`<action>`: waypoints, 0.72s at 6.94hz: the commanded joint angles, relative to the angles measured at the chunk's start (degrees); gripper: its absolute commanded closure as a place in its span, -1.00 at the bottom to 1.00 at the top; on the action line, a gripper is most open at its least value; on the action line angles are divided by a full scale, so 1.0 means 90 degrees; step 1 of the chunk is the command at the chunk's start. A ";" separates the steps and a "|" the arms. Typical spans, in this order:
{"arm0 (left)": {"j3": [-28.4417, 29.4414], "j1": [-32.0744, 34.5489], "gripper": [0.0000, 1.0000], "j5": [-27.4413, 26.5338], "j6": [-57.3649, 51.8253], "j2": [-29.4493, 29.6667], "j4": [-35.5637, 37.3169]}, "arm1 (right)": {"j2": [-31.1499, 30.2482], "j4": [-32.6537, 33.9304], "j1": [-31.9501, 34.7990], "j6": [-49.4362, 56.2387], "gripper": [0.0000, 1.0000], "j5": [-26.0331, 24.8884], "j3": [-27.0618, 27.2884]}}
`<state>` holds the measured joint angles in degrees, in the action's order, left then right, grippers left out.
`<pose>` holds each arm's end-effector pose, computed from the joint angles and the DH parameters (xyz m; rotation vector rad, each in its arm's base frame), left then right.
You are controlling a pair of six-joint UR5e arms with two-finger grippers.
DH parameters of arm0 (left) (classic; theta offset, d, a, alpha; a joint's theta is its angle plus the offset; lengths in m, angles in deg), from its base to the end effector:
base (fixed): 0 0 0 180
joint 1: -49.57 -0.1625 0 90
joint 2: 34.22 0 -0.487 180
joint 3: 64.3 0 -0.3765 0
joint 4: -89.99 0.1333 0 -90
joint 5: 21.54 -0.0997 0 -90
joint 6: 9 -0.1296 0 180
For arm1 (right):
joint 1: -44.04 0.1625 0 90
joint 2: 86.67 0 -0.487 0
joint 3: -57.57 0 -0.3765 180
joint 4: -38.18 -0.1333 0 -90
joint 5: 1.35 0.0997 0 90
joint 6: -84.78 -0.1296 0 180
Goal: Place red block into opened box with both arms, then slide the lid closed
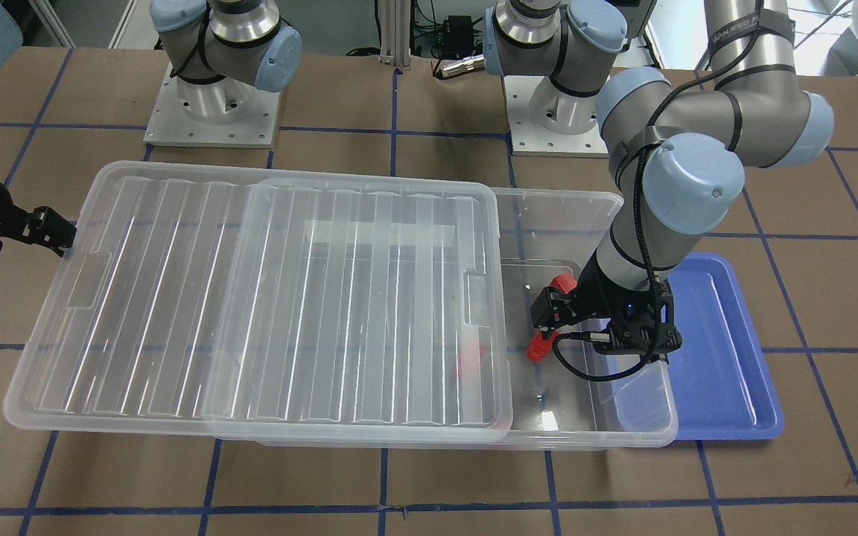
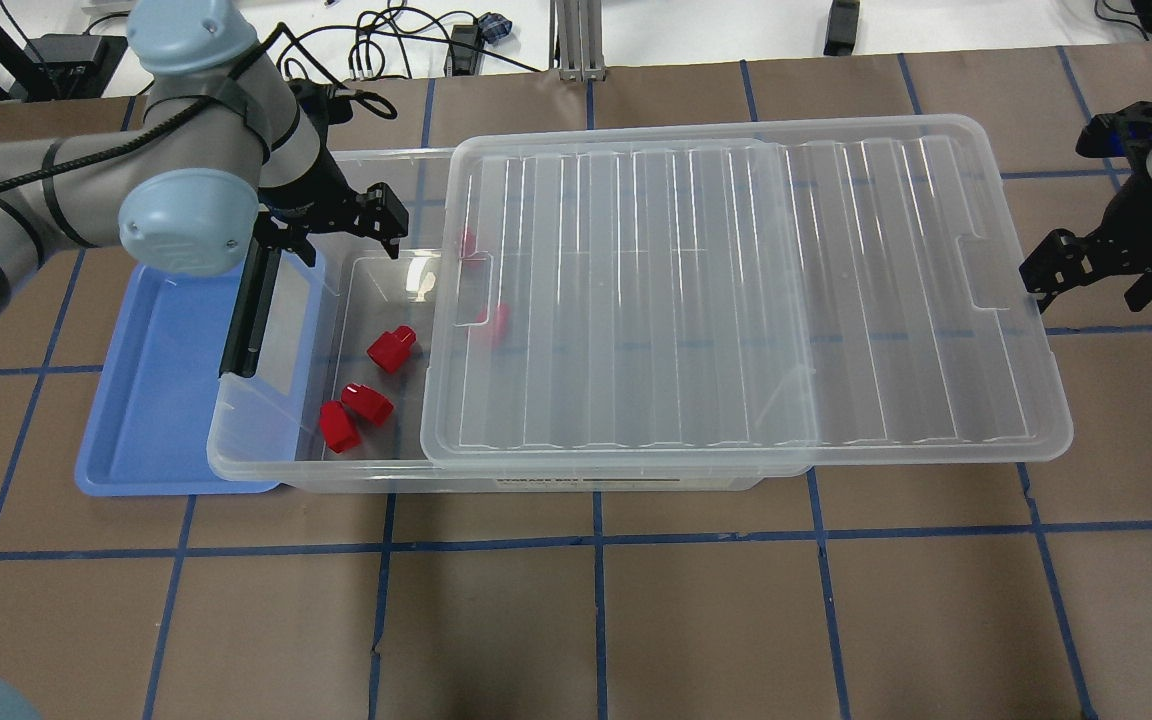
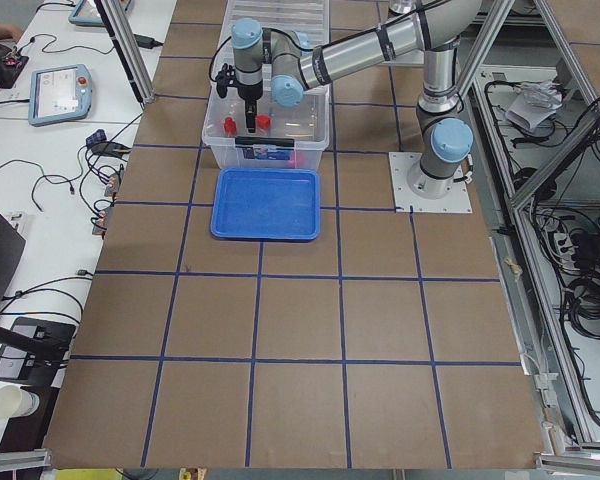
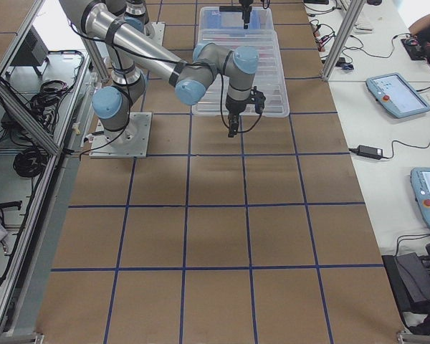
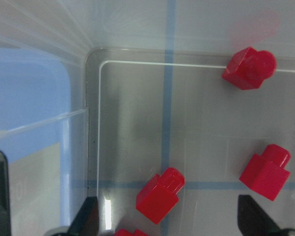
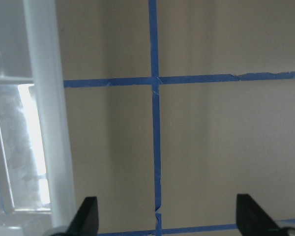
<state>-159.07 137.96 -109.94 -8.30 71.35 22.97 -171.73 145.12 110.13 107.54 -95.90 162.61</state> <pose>-0.1203 -0.5929 0.3759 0.0618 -3.1126 0.0721 -0.0855 -0.4964 0.3847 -0.0277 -3.0871 -0.1238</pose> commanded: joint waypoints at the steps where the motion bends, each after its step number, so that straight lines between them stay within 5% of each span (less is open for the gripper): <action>1: 0.0809 0.0158 -1.00 -0.0011 0.0039 -0.0399 -0.1431 | 0.0027 0.0041 0.0224 -0.0097 -1.00 -0.0012 -0.0020; 3: 0.1387 0.0413 -1.00 -0.0080 0.0039 -0.0801 -0.2382 | 0.0154 0.0041 0.0429 -0.0107 -1.00 0.0007 -0.0069; 5: 0.1448 0.0413 -1.00 -0.0080 0.0029 -0.1103 -0.2485 | 0.0125 0.0070 0.0789 -0.0398 -1.00 0.0114 -0.0089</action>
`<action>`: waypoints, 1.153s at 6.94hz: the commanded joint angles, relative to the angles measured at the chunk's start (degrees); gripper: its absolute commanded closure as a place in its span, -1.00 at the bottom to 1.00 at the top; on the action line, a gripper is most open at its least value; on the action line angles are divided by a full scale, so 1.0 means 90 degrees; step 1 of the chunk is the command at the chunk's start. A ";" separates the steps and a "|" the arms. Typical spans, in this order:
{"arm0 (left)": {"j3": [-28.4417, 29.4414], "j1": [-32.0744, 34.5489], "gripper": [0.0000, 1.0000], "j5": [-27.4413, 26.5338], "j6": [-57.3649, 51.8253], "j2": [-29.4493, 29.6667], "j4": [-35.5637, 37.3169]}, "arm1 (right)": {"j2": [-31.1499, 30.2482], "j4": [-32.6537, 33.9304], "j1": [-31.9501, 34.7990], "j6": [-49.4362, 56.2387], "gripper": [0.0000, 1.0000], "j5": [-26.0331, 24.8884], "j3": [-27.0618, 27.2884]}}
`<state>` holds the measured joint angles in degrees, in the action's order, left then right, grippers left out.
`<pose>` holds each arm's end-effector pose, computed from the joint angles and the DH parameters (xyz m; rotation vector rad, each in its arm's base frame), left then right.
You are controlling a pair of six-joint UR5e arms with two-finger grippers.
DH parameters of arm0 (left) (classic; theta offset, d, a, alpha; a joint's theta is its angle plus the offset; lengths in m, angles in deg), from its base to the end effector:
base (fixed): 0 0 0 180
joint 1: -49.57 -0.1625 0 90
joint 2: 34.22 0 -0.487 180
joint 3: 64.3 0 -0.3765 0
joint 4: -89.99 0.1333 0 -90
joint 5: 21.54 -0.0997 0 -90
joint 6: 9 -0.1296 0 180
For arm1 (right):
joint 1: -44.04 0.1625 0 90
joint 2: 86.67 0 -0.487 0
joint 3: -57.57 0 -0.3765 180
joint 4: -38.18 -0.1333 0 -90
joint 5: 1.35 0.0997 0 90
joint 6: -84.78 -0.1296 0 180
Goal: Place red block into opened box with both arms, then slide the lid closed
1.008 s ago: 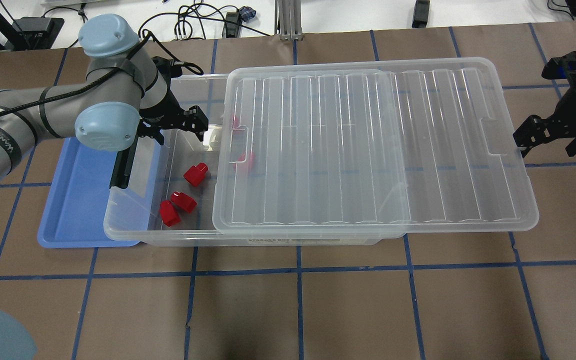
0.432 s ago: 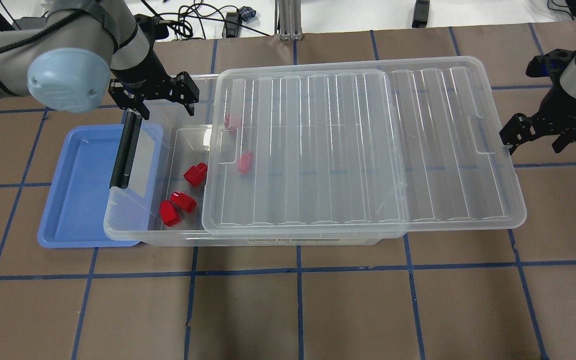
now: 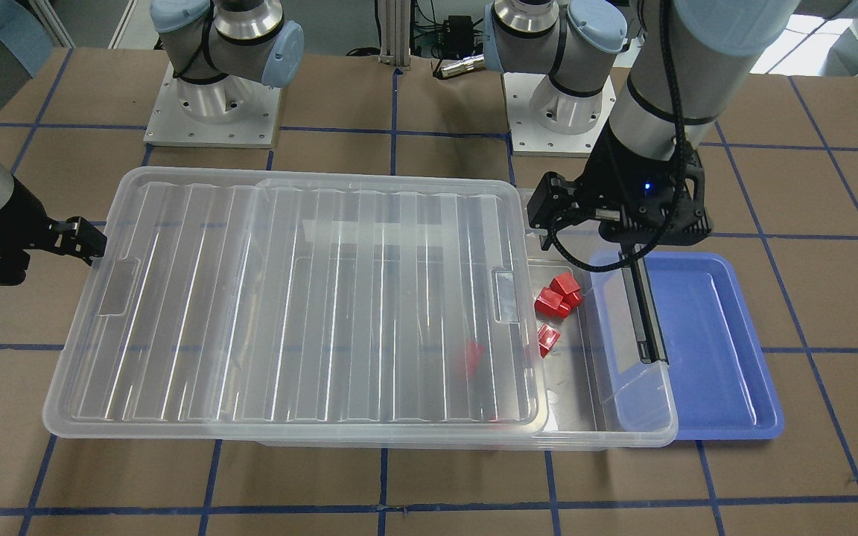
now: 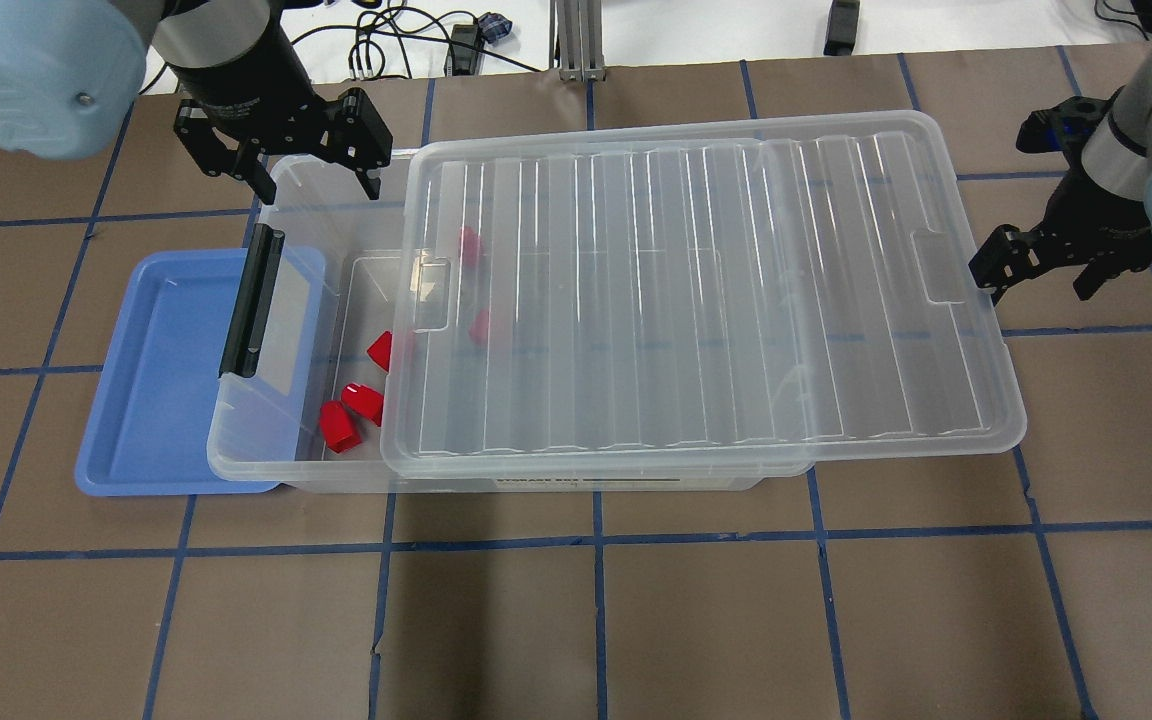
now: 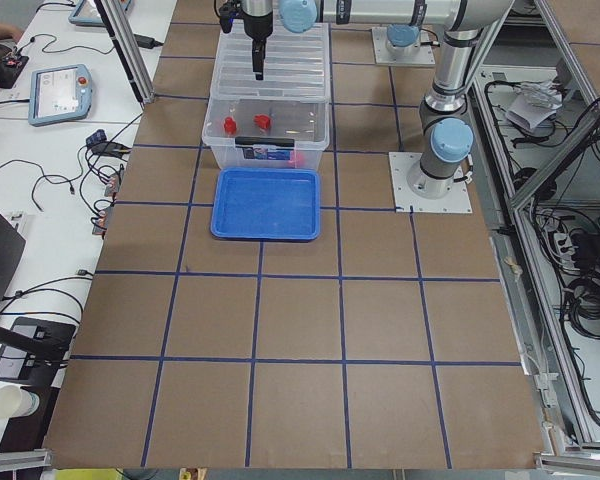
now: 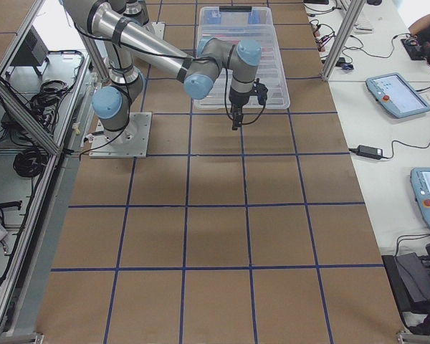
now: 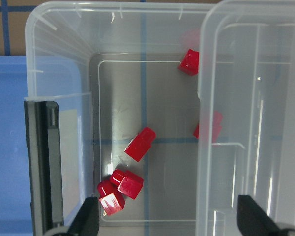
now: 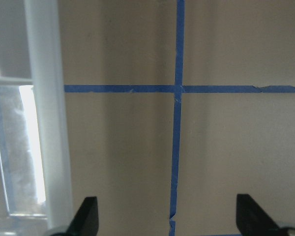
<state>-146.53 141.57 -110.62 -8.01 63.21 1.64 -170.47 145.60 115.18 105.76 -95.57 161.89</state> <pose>-0.1543 -0.5386 0.5216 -0.0280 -3.1241 0.0536 -0.0438 -0.5111 0.3802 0.0602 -3.0880 -0.1173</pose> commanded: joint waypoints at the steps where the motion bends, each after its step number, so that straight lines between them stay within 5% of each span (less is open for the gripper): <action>1: 0.0025 0.0013 -1.00 -0.0004 -0.0003 -0.0287 -0.0202 | -0.0035 0.0008 0.0404 -0.0396 -1.00 0.0108 -0.0019; 4: -0.0101 -0.0056 -1.00 -0.0460 -0.0071 -0.0532 -0.0272 | -0.0045 0.0260 0.1008 -0.1145 -1.00 0.0109 -0.0010; 8: -0.0316 -0.0065 -1.00 -0.0327 -0.0081 -0.0513 -0.0115 | -0.0045 0.0418 0.1586 -0.1491 -1.00 0.0108 0.0000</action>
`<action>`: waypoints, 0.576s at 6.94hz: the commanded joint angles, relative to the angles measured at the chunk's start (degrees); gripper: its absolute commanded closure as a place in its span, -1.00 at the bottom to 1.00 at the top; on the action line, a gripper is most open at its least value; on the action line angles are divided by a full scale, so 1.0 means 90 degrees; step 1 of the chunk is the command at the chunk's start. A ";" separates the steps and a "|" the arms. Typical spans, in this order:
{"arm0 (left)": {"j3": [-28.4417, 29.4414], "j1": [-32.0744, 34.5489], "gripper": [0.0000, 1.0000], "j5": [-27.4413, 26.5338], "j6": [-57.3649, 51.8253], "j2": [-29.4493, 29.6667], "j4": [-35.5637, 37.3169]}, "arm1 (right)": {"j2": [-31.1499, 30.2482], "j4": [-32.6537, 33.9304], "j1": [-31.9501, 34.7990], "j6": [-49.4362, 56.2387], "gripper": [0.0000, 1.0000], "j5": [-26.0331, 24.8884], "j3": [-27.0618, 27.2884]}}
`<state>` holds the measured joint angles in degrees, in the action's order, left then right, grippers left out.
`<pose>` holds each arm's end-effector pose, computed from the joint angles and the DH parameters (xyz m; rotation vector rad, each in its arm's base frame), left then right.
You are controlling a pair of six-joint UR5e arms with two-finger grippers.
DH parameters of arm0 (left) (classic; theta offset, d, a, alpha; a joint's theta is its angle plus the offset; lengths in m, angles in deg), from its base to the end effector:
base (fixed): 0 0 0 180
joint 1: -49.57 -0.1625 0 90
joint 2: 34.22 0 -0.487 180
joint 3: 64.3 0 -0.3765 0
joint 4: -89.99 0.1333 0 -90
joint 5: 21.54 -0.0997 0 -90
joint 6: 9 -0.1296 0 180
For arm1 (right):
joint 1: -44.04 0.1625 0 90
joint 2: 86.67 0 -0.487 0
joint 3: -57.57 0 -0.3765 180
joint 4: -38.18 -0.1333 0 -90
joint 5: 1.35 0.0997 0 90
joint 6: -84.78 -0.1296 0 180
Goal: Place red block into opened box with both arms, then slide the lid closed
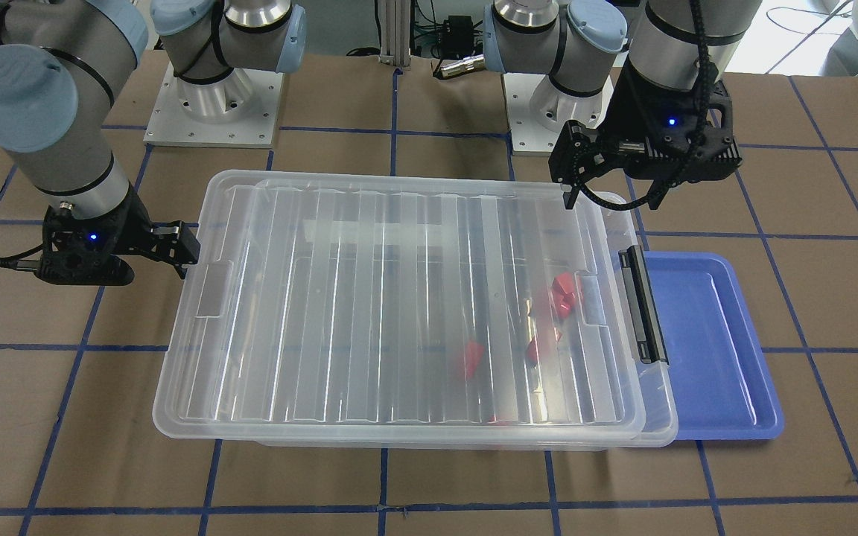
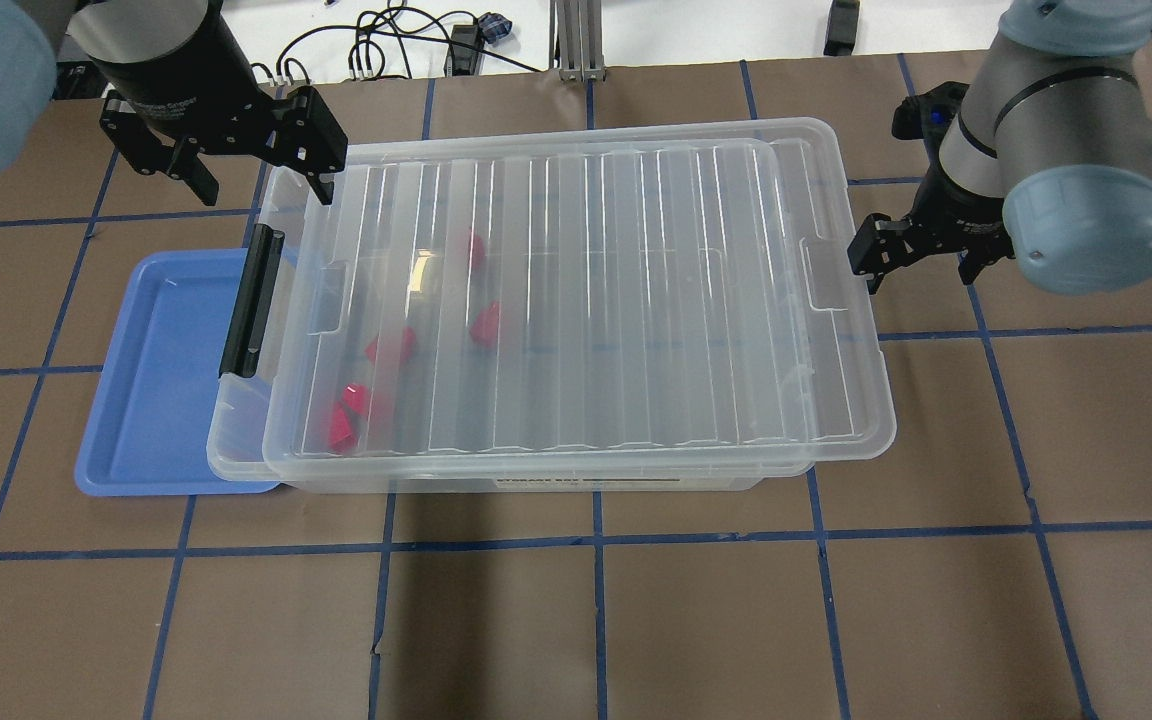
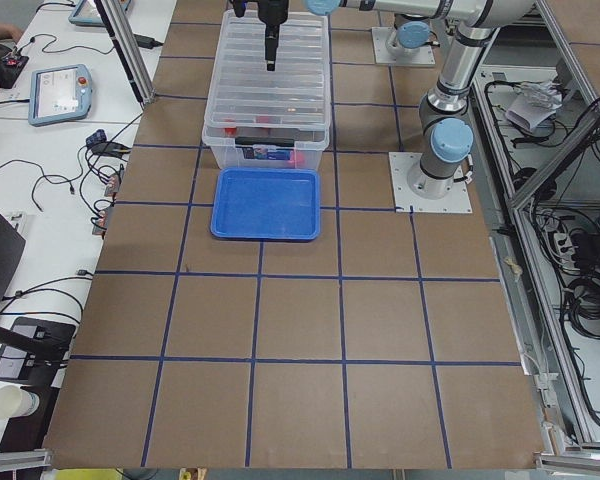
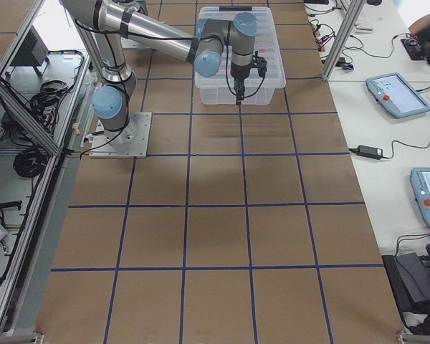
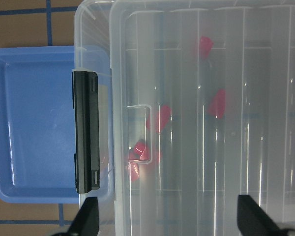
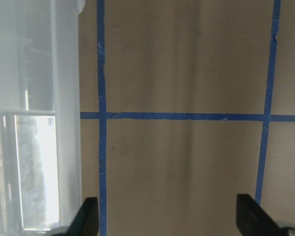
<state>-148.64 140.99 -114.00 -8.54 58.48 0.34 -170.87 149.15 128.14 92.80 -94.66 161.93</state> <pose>-0.1402 -0.5026 0.5449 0.0240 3.0982 -0.0906 0.0733 -0.5144 0.3893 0.0564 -3.0820 0.0108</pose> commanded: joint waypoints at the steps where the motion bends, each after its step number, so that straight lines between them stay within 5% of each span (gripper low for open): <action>1: -0.0034 -0.0001 -1.00 0.0271 -0.0022 0.0003 0.0040 | 0.0019 0.0100 0.0312 -0.0051 -1.00 -0.0003 0.0006; 2: -0.0063 -0.0040 -1.00 0.0795 -0.0022 0.0196 0.0030 | 0.0019 0.0111 0.0313 -0.0051 -1.00 -0.0003 -0.0013; 4: -0.0063 -0.0108 -1.00 0.0742 -0.0031 0.0189 0.0040 | 0.0000 0.0111 0.0304 -0.0042 -1.00 -0.0042 -0.0217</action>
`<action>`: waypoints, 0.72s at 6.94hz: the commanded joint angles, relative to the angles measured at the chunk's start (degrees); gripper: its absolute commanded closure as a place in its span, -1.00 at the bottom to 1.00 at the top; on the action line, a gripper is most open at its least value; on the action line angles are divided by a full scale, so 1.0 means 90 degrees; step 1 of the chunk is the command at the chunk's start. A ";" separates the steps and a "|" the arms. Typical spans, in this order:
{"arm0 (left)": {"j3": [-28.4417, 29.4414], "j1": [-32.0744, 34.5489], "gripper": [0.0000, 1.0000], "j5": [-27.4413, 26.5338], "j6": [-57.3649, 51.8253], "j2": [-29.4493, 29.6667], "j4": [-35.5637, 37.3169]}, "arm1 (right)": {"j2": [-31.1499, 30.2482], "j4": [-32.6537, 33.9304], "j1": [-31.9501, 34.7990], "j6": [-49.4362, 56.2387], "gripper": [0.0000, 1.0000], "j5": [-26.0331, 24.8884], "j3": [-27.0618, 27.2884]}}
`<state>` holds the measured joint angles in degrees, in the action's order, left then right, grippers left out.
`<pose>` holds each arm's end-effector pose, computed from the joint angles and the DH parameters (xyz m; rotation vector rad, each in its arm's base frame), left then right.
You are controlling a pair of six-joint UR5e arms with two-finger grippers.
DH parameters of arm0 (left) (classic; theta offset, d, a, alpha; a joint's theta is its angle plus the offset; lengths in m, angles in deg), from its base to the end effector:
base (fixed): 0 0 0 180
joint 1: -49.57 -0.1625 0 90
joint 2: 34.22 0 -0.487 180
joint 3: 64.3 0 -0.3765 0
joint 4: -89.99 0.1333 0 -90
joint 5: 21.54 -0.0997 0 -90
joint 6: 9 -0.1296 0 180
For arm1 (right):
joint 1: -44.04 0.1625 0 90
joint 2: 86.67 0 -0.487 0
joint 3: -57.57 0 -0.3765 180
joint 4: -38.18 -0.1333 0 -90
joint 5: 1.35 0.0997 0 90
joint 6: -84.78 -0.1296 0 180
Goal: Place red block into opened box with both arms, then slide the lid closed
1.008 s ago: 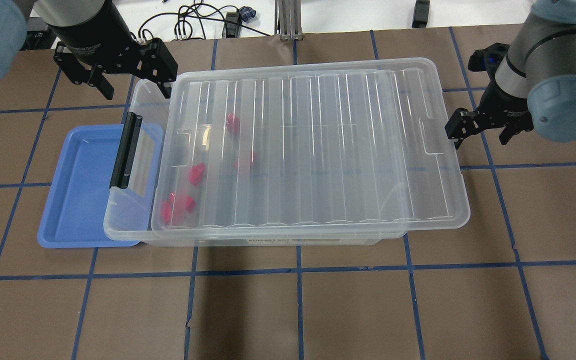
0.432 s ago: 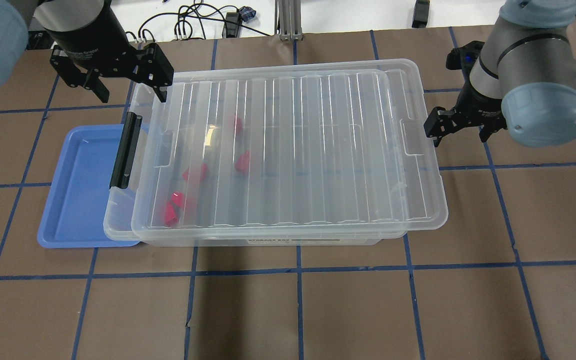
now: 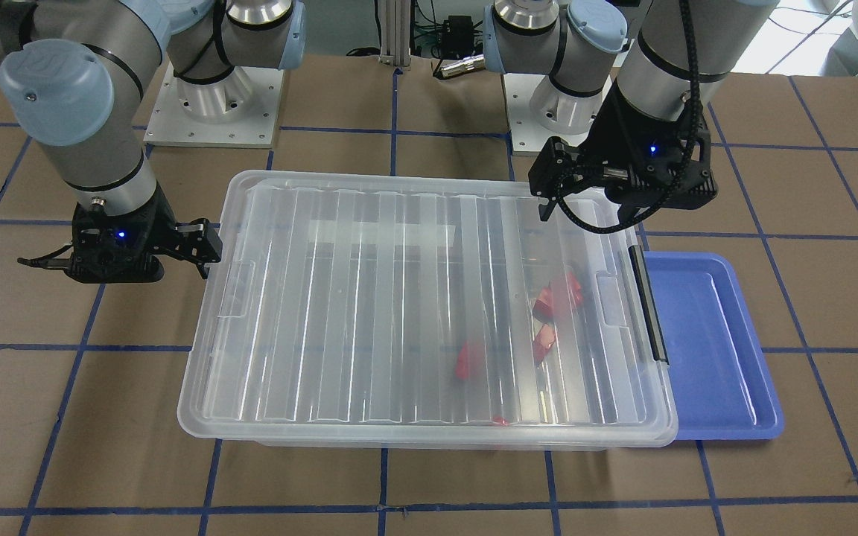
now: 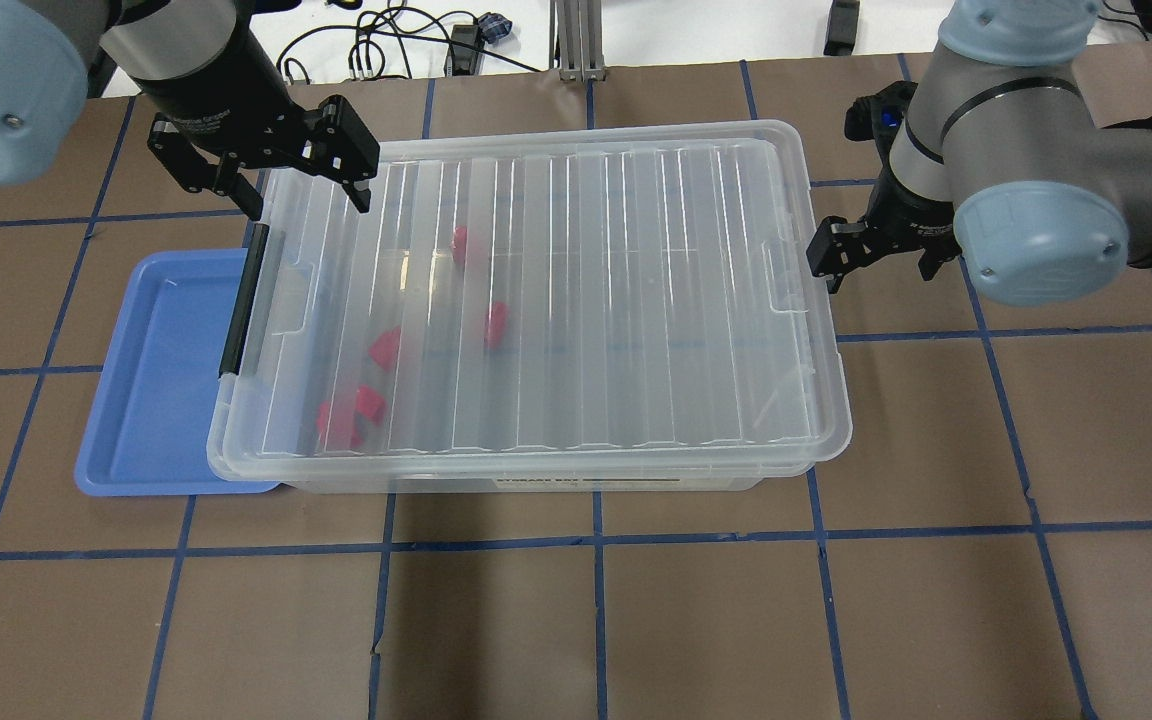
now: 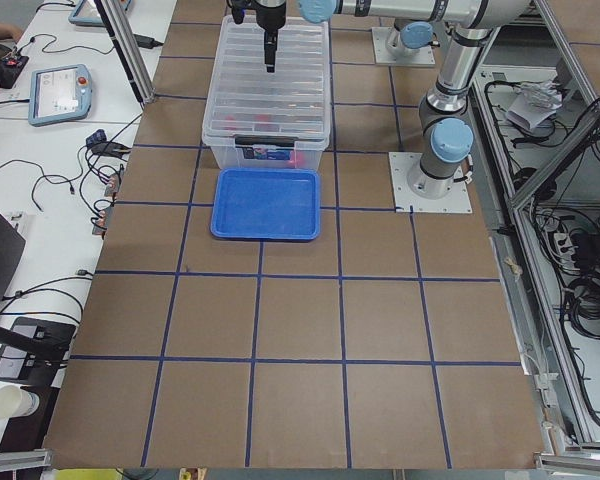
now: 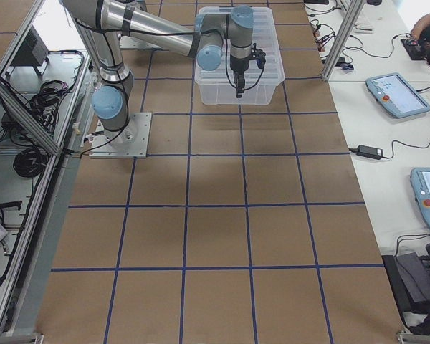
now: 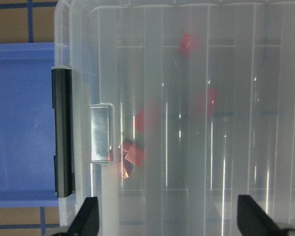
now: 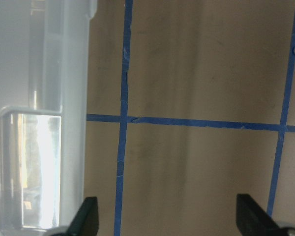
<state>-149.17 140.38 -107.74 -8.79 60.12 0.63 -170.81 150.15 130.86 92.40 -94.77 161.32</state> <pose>-0.1492 -0.5142 0.5265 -0.0174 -3.0748 0.0375 0.0971 -0.5155 0.3954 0.1173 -3.0756 0.0545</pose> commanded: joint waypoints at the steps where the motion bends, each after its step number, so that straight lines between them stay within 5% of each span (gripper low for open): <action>1: -0.0004 -0.0050 -1.00 0.0027 -0.0004 -0.0042 0.0007 | -0.0007 -0.0309 -0.0028 0.0023 -1.00 -0.0098 -0.0673; 3: -0.0013 -0.0060 -1.00 -0.0109 -0.0004 -0.0111 0.0007 | -0.0056 -0.1945 0.0243 -0.0016 -1.00 0.0009 -0.2077; 5: -0.0013 -0.0119 -1.00 -0.0304 -0.0004 -0.0120 0.0007 | -0.0046 -0.2499 0.0557 -0.1192 -1.00 0.0545 -0.2407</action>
<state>-149.29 139.52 -109.35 -8.83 59.12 0.69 -171.24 130.34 134.63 87.38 -91.83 141.43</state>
